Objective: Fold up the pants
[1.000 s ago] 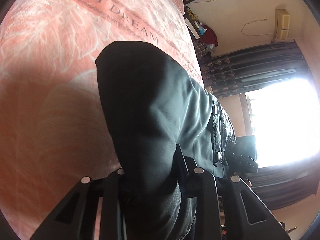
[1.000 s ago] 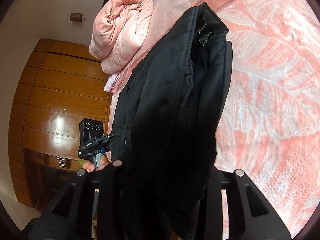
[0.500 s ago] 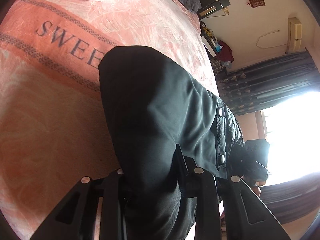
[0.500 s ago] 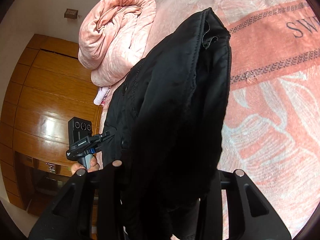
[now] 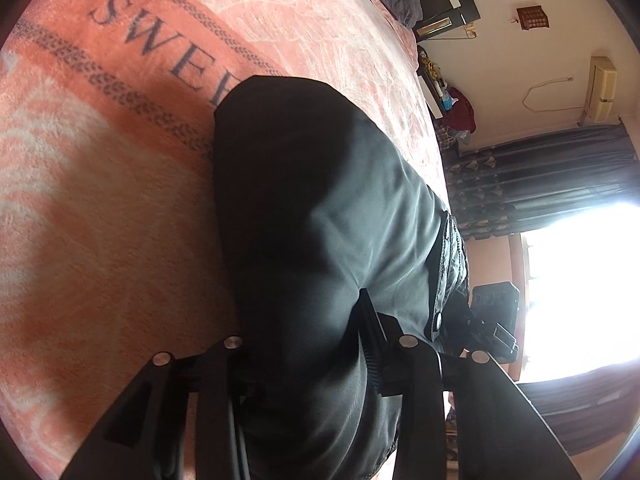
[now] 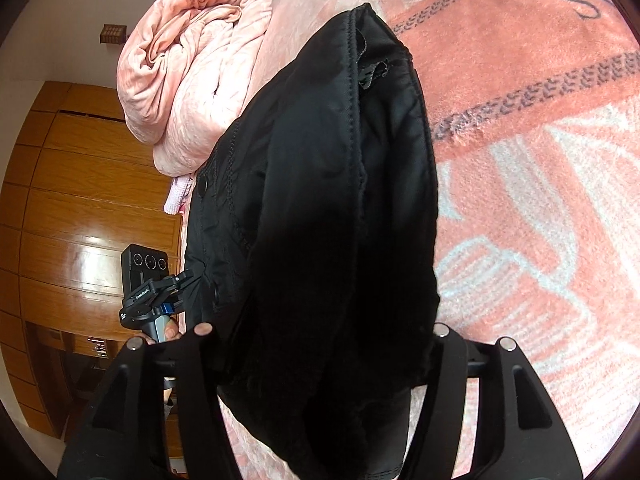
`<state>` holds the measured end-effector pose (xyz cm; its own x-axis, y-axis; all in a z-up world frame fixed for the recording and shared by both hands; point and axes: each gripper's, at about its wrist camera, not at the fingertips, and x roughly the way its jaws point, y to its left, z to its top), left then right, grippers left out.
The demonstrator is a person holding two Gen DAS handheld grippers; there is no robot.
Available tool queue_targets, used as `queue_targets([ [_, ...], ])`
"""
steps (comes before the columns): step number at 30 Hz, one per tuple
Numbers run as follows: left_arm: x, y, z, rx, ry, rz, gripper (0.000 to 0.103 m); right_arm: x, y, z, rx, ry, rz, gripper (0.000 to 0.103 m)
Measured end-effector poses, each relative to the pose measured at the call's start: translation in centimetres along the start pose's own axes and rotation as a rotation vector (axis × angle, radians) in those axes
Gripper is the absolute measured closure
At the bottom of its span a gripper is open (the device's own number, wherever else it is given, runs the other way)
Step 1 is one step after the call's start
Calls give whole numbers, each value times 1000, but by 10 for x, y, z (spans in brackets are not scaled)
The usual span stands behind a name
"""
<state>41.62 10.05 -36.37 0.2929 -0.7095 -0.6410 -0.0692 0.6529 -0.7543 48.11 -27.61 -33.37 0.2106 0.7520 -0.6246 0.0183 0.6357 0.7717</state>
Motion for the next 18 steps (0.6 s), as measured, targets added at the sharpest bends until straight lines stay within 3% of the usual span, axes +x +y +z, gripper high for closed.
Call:
queue_targets([
  [1,-7,3,4,-4,-12,32,53,-3,7,2,5,-13,-3,40],
  [2,-16,3,5,-8,-43,85,35,-12,7,1,4,-33,-18,40],
  [4,-38,-7,1,34,-120,202,16,-38,8,-4,-12,-95,-52,40],
  [5,-50,-13,-2,70,-154,237,15,-51,12,-7,-30,-137,-71,41],
  [6,-61,-19,-6,90,-190,267,15,-63,20,-10,-56,-171,-76,50],
  [8,-80,-29,-18,106,-252,251,9,-82,38,-18,-108,-219,-55,53],
  [9,-85,-33,-24,116,-264,243,5,-85,49,-21,-138,-236,-36,62],
  [11,-84,-38,-35,131,-259,233,4,-79,65,-27,-168,-222,12,66],
  [13,-76,-38,-45,136,-258,248,4,-66,72,-31,-191,-229,-57,70],
  [15,-59,-42,-48,129,-247,271,4,-47,62,-29,-126,-188,-17,71],
  [16,-51,-41,-48,121,-230,278,4,-35,54,-29,-103,-159,-41,71],
  [18,-34,-35,-50,113,-190,309,4,-22,35,-35,-89,-112,-117,95],
])
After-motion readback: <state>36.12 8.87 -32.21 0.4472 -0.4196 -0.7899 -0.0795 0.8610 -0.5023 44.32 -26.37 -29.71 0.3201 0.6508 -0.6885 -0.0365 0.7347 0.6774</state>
